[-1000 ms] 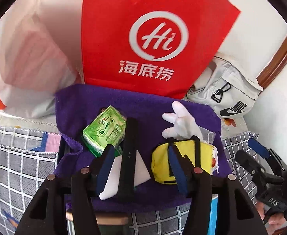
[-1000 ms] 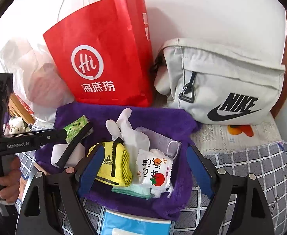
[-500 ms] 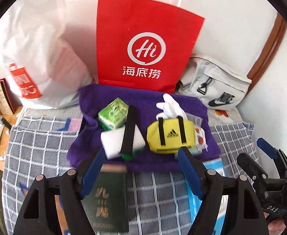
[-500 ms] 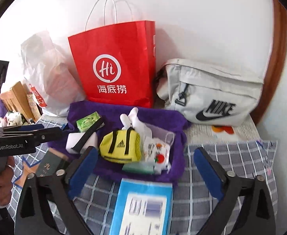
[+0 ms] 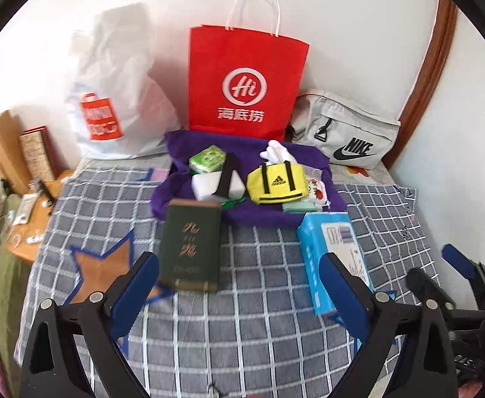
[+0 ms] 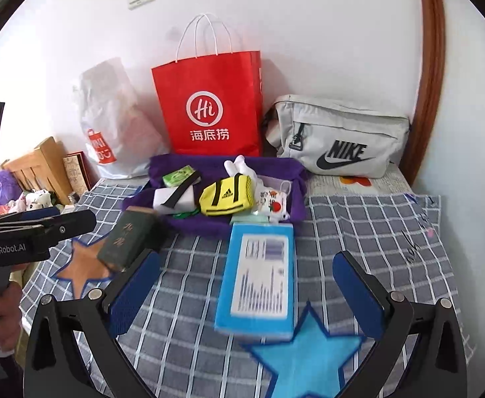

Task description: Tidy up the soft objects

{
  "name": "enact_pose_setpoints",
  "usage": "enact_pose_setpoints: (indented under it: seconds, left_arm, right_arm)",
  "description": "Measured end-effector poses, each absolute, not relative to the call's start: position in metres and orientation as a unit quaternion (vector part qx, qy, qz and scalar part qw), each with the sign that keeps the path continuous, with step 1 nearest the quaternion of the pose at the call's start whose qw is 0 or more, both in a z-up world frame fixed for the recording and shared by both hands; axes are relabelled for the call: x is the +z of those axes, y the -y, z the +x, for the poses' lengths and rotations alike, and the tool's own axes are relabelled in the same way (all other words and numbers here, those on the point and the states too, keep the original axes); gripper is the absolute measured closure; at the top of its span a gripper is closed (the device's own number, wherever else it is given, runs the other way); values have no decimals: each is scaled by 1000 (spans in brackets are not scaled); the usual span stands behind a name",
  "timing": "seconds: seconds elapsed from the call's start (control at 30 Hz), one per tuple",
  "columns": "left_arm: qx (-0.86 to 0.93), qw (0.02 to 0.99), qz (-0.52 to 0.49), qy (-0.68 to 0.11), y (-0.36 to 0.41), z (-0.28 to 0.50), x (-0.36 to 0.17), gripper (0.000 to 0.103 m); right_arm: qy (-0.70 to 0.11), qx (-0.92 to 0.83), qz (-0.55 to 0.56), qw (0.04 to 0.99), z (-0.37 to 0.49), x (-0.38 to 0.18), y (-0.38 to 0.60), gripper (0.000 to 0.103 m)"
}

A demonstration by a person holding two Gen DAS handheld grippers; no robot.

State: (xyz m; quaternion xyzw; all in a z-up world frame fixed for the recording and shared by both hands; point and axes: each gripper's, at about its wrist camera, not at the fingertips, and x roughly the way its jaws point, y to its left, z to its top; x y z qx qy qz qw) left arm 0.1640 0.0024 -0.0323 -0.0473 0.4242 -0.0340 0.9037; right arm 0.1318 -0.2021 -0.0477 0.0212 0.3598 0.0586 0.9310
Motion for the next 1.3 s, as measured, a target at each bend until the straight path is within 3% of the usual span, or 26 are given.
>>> enact_pose_setpoints:
  seconds: [0.53,1.3]
  left_arm:
    - [-41,923,-23,-382,17,47,-1,5]
    - [-33,931,-33,-362,4,15,14,5]
  right_arm:
    - [-341,41,39,938,27,-23,215,0]
    - [-327,41,23,944,-7,-10,204,0]
